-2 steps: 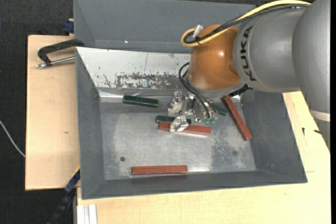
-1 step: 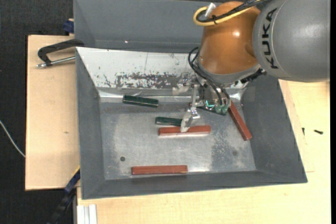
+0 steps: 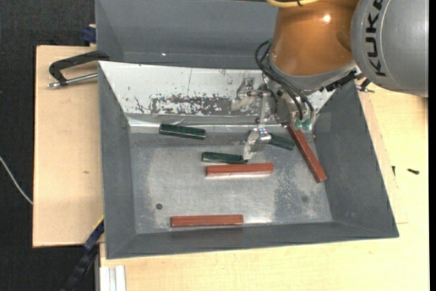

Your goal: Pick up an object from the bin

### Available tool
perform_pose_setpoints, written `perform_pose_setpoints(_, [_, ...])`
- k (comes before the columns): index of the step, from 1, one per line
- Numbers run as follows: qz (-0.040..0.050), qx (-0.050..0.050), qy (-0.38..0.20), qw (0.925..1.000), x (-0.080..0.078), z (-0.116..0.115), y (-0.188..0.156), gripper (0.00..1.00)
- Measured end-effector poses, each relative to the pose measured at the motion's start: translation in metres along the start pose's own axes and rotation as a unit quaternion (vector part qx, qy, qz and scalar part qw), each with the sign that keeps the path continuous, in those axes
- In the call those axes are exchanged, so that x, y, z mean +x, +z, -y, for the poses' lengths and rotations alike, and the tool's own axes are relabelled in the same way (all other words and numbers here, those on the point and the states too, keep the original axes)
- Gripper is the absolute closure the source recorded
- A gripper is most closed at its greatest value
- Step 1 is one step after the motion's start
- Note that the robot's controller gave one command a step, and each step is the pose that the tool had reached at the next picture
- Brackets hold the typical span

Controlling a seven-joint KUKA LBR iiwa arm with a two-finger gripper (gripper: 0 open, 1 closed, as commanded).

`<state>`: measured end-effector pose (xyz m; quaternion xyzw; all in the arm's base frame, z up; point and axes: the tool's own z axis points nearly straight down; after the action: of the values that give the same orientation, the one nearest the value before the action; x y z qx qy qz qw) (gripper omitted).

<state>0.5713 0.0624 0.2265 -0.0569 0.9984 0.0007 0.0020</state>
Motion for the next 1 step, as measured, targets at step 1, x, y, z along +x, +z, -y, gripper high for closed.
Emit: perform_pose_setpoints(1, [0.0041, 0.0, -0.007, 1.0, -0.0055, 0.0036, 0.0346, 0.0])
